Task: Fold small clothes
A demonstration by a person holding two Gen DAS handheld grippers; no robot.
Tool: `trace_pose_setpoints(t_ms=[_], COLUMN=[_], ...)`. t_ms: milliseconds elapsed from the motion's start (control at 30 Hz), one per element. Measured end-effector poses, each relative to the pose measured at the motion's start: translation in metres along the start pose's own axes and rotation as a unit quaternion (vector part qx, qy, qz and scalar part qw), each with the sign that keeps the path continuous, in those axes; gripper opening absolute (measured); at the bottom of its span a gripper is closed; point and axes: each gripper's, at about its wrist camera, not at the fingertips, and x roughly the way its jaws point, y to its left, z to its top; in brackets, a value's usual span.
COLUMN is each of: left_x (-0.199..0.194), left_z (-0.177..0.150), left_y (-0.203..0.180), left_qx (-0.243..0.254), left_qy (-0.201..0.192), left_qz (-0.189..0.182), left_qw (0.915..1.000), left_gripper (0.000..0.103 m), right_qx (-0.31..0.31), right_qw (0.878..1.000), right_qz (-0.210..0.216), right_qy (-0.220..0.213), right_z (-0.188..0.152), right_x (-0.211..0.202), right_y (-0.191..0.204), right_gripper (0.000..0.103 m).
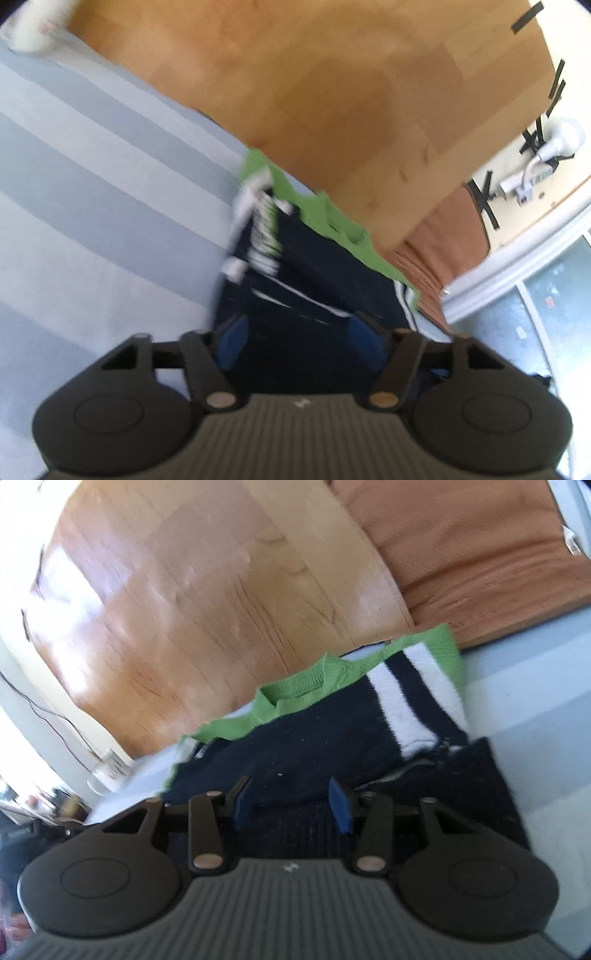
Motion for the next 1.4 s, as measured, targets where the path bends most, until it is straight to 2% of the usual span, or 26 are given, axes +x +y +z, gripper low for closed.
trace_pose_setpoints(t_ms=[100,233,333,433,533,567,600,633,667,700,733,767,1000,1167,1233,1300,1400], left_x=[-0.017,-0.023,-0.018,-0.015,-0.02,-0.023,-0.022,-0.02,-0.017,-0.015,-0.014,-0.015,-0.045,-0.038,-0.035,-0.041,-0.059], left_z=[-0.007,-0.023,-0.035,-0.042,-0.048,-0.05,-0.05,-0.049,-0.048,-0.046,-0.044,-0.042,-0.039,-0.04,-0.04,-0.039,-0.028], left_y=[0.012,0.02,0.011,-0.001,0.006,0.009,0.009,0.009,0.01,0.011,0.014,0.016,0.007,0.016,0.023,0.028,0.029], left_qx=[0.008,-0.002,0.008,0.027,0.003,-0.007,-0.014,-0.018,-0.021,-0.023,-0.03,-0.036,-0.005,-0.012,-0.024,-0.029,-0.01], left_qy=[0.005,0.046,0.065,0.06,0.052,0.049,0.045,0.045,0.052,0.055,0.06,0.061,0.03,0.048,0.055,0.049,0.013], left_qz=[0.041,0.018,-0.007,0.007,-0.004,-0.005,0.001,0.013,0.026,0.035,0.034,0.03,0.028,0.045,0.058,0.049,0.06], left_qw=[0.9991,0.9988,0.9978,0.9978,0.9986,0.9988,0.9989,0.9987,0.9981,0.9976,0.9972,0.9971,0.9991,0.9978,0.9965,0.9972,0.9981], left_gripper=[0.075,0.078,0.078,0.078,0.077,0.071,0.056,0.044,0.024,0.017,0.016,0.014,0.011,0.012,0.016,0.03,0.036], right_qx=[-0.01,0.042,0.058,0.065,0.065,0.066,0.065,0.067,0.07,0.076,0.084,0.091,0.064,0.086,0.096,0.093,0.048], right_qw=[0.999,0.995,0.993,0.994,0.995,0.995,0.994,0.993,0.993,0.993,0.993,0.992,0.991,0.99,0.99,0.99,0.99], right_qz=[-0.03,-0.06,-0.083,-0.081,-0.068,-0.067,-0.071,-0.075,-0.08,-0.082,-0.078,-0.08,-0.083,-0.101,-0.097,-0.095,-0.115], right_qy=[-0.034,-0.067,-0.061,-0.035,-0.04,-0.046,-0.052,-0.055,-0.055,-0.047,-0.039,-0.039,-0.082,-0.05,-0.04,-0.039,-0.062], right_z=[-0.009,-0.026,-0.04,-0.056,-0.073,-0.077,-0.078,-0.079,-0.078,-0.077,-0.075,-0.074,-0.075,-0.088,-0.089,-0.085,-0.07], right_x=[-0.038,-0.087,-0.102,-0.106,-0.11,-0.111,-0.108,-0.104,-0.101,-0.098,-0.096,-0.096,-0.127,-0.116,-0.113,-0.116,-0.131], right_y=[-0.008,-0.036,-0.044,-0.041,-0.033,-0.031,-0.028,-0.028,-0.028,-0.028,-0.031,-0.031,-0.007,-0.018,-0.023,-0.023,-0.016], right_gripper=[0.052,0.056,0.06,0.06,0.06,0.06,0.058,0.051,0.045,0.032,0.026,0.025,0.02,0.02,0.022,0.029,0.032])
